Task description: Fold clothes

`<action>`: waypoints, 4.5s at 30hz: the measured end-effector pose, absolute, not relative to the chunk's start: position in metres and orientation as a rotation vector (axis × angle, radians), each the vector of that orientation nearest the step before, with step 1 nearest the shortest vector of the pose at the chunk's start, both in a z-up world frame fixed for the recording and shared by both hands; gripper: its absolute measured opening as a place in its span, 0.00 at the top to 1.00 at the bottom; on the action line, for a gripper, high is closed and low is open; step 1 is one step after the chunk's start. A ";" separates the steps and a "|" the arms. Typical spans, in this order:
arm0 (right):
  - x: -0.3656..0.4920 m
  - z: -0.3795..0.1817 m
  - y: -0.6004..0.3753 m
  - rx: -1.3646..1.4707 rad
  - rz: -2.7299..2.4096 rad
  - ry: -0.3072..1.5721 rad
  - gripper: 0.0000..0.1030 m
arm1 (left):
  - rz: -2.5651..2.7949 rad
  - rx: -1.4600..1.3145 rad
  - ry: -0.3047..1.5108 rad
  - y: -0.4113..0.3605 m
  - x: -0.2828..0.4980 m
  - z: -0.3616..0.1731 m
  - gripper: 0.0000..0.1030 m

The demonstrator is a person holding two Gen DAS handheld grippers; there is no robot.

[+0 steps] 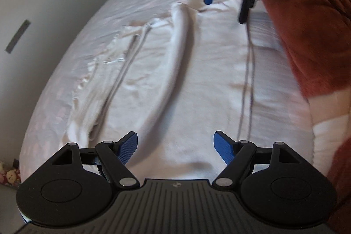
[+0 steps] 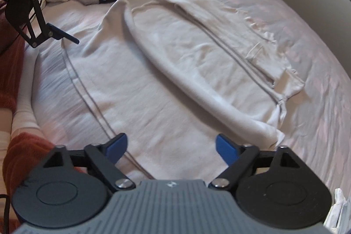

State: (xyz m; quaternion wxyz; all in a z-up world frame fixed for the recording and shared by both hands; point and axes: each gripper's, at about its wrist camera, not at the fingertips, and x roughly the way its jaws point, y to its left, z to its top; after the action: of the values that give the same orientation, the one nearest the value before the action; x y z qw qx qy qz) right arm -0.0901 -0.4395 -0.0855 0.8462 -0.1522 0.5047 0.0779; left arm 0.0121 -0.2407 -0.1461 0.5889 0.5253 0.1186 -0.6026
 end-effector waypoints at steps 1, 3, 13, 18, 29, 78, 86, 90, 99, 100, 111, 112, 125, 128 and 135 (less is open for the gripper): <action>-0.089 -0.091 -0.438 -0.334 0.177 1.092 0.40 | -1.427 1.262 0.279 -0.238 0.009 -0.151 0.26; -0.087 -0.101 -0.436 -0.351 0.210 1.142 0.42 | -1.454 1.328 0.304 -0.231 0.005 -0.163 0.26; -0.092 -0.120 -0.429 -0.320 0.260 1.137 0.61 | -1.445 1.292 0.457 -0.215 0.017 -0.187 0.49; -0.084 -0.116 -0.412 -0.323 0.339 1.090 0.65 | -1.447 1.377 0.426 -0.217 0.005 -0.196 0.61; -0.058 -0.136 -0.375 -0.379 0.411 1.114 0.83 | -1.444 1.334 0.459 -0.216 0.010 -0.193 0.80; -0.065 -0.125 -0.392 -0.244 0.323 1.010 0.96 | -1.370 1.235 0.461 -0.213 0.022 -0.181 0.95; -0.071 -0.118 -0.399 -0.169 0.386 0.996 0.97 | -1.415 1.182 0.440 -0.206 0.021 -0.166 0.99; -0.070 -0.120 -0.399 -0.136 0.427 1.036 0.97 | -1.455 1.200 0.482 -0.201 0.023 -0.162 0.99; -0.064 -0.134 -0.391 -0.204 0.430 1.114 0.97 | -1.487 1.301 0.556 -0.204 0.026 -0.182 1.00; -0.064 -0.134 -0.390 -0.208 0.429 1.118 0.97 | -1.499 1.307 0.586 -0.204 0.027 -0.184 1.00; -0.071 -0.125 -0.394 -0.224 0.390 1.089 0.83 | -1.468 1.295 0.459 -0.189 0.021 -0.174 0.65; -0.072 -0.123 -0.395 -0.230 0.382 1.084 0.78 | -1.458 1.300 0.445 -0.188 0.020 -0.174 0.53; -0.118 -0.100 -0.484 -0.311 0.174 1.179 0.63 | -1.436 1.395 0.573 -0.205 0.028 -0.202 0.49; -0.130 -0.102 -0.506 -0.305 0.149 1.221 0.63 | -1.434 1.386 0.595 -0.205 0.031 -0.203 0.50; -0.119 -0.118 -0.513 -0.267 0.258 1.341 0.62 | -1.383 1.323 0.611 -0.204 0.038 -0.198 0.80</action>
State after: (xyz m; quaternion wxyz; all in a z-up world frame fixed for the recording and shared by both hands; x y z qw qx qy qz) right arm -0.1191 -0.5126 -0.1184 0.7677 -0.1232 0.6175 0.1188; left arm 0.0385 -0.2038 -0.1981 0.5364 0.5558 0.2567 -0.5809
